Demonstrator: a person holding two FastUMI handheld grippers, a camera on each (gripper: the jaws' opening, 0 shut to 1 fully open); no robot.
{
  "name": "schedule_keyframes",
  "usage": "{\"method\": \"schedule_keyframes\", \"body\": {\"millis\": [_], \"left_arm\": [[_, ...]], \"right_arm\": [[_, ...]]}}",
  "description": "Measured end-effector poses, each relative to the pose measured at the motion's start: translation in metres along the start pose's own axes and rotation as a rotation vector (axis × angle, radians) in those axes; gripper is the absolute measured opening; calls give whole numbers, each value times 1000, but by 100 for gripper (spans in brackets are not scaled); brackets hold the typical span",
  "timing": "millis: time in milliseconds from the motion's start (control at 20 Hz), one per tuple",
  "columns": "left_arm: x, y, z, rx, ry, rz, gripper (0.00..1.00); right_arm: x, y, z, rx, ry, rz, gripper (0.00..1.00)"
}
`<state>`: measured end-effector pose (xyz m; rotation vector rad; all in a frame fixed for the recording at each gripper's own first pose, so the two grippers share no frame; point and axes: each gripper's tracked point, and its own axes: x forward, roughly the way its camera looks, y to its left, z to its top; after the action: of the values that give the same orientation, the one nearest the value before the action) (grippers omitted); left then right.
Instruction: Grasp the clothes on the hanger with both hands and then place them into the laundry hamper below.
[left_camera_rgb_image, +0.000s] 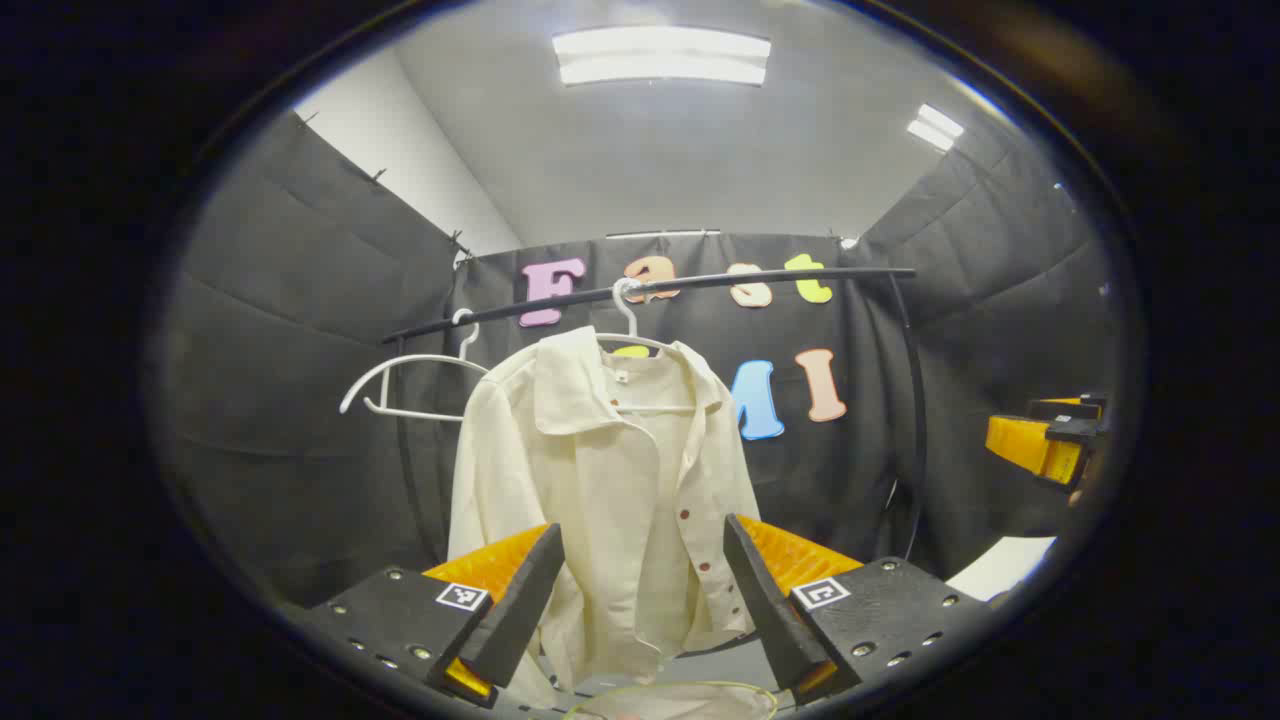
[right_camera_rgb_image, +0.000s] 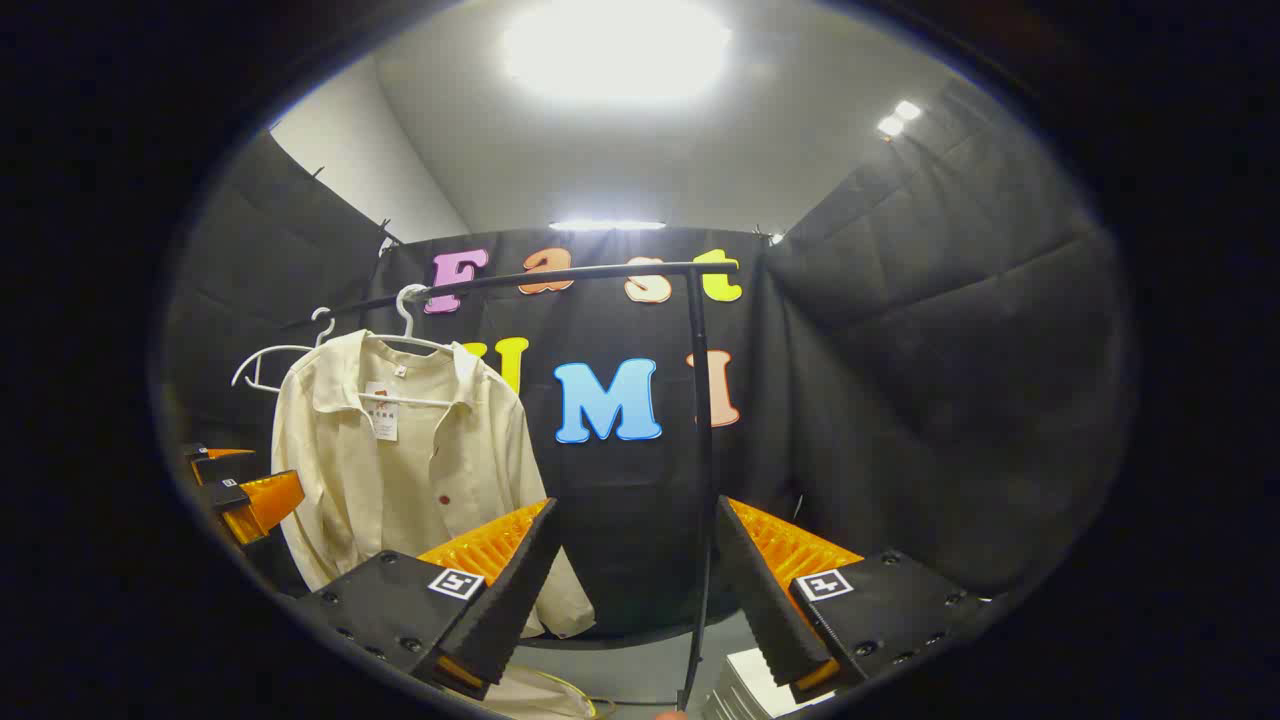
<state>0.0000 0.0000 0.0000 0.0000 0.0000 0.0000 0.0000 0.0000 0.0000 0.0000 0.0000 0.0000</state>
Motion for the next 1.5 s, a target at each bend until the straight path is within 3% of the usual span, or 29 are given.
{"method": "schedule_keyframes", "body": {"millis": [900, 1500], "left_arm": [[7, 19, 0, 25, 23, 37, 94], [27, 47, 25, -8, -20, 6, 94]], "right_arm": [[11, 35, 4, -5, -5, 75, 97], [38, 92, 28, 28, -39, 125, 98]]}}
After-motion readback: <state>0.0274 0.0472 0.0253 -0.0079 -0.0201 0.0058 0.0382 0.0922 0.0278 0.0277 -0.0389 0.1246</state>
